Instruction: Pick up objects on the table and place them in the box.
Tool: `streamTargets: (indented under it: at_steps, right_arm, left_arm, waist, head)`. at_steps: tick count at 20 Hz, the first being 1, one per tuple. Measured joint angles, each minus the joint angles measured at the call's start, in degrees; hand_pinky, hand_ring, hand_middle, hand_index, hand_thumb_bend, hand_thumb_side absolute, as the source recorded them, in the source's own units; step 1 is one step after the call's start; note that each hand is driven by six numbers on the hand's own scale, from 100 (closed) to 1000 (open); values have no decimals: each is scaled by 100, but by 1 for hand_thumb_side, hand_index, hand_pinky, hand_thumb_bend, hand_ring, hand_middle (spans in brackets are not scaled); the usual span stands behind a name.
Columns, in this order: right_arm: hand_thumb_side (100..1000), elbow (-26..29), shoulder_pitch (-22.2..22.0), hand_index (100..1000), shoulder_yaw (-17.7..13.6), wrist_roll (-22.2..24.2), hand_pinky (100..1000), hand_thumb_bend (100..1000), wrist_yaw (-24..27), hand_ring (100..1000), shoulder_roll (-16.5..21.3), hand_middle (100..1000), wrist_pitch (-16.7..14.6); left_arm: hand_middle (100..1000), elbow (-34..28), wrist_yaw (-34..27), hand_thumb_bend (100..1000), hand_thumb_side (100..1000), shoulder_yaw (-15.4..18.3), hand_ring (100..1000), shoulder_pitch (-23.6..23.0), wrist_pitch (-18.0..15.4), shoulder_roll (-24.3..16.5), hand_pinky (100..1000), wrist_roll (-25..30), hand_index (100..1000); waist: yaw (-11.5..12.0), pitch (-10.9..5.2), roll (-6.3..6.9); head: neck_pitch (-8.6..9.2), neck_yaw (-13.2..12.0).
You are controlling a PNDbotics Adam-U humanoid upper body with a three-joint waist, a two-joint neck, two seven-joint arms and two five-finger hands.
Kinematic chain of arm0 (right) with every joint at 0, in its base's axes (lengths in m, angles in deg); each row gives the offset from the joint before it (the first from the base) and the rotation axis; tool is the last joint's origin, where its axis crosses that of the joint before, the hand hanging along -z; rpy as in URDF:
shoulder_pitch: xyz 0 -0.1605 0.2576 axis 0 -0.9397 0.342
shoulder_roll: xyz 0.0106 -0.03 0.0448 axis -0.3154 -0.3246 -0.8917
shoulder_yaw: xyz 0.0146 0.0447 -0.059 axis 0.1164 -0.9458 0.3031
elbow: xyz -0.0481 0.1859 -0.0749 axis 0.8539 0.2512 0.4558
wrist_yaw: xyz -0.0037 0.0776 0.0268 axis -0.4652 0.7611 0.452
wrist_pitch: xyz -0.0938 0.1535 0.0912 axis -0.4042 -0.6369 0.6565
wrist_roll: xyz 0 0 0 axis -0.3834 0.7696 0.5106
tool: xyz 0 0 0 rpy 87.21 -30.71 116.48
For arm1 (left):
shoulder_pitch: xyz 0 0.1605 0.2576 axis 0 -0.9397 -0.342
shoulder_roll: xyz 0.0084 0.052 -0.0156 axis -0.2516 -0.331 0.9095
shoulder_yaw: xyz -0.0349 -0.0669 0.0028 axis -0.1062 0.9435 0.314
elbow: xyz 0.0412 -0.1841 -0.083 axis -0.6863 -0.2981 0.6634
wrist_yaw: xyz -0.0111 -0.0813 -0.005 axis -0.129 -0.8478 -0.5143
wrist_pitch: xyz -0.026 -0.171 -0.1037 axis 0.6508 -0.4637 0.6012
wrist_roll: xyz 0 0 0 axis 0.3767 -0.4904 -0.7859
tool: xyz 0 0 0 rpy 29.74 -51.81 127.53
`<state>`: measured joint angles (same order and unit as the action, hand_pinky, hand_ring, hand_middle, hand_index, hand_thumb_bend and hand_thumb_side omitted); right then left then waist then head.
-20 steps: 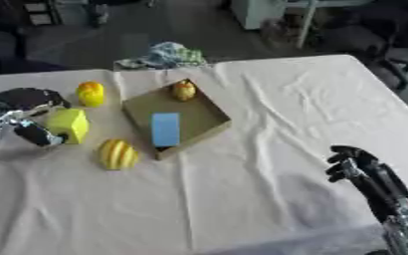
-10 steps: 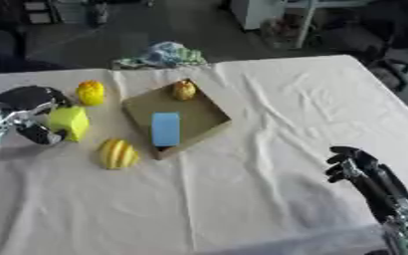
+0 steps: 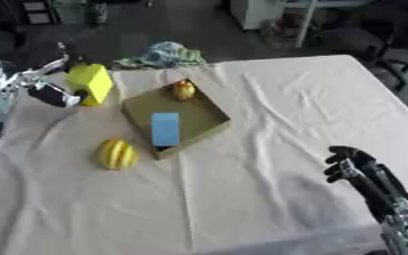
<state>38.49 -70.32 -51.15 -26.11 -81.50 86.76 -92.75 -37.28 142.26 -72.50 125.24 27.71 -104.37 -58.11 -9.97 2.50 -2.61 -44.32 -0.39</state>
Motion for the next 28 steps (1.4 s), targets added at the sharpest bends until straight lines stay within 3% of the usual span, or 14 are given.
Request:
streamTargets:
  at_steps: [5, 14, 18, 21, 28]
  right_arm:
    - [616, -1, 24, 763, 58, 64, 518, 100, 1, 560, -13, 585, -4]
    - [626, -2, 74, 763, 91, 96, 518, 100, 28, 560, -91, 585, 13]
    - [629, -2, 74, 763, 91, 102, 518, 100, 32, 560, -95, 585, 19]
    - [629, -2, 74, 763, 91, 102, 519, 100, 32, 560, -96, 585, 19]
    - [630, -2, 73, 763, 90, 102, 519, 100, 32, 561, -96, 585, 19]
  left_arm:
    - [588, 136, 294, 100, 221, -82, 594, 21, 82, 459, 691, -47, 769]
    - [683, 736, 1043, 100, 260, 59, 640, 11, 400, 801, 706, -859, 848]
    - [762, 883, 1142, 100, 476, 106, 686, -13, 427, 847, 731, -1120, 891]
    - [788, 921, 1110, 122, 553, 107, 710, -34, 420, 847, 746, -1237, 897]
    - [850, 895, 976, 272, 751, 107, 760, -34, 430, 802, 783, -1212, 917]
  waist:
    - [-135, 0, 0]
    - [-240, 88, -39]
    - [-242, 91, -39]
    - [-236, 91, -39]
    - [-199, 91, -39]
  head:
    - [0, -60]
    - [0, -121]
    - [0, -122]
    - [0, -122]
    - [0, -112]
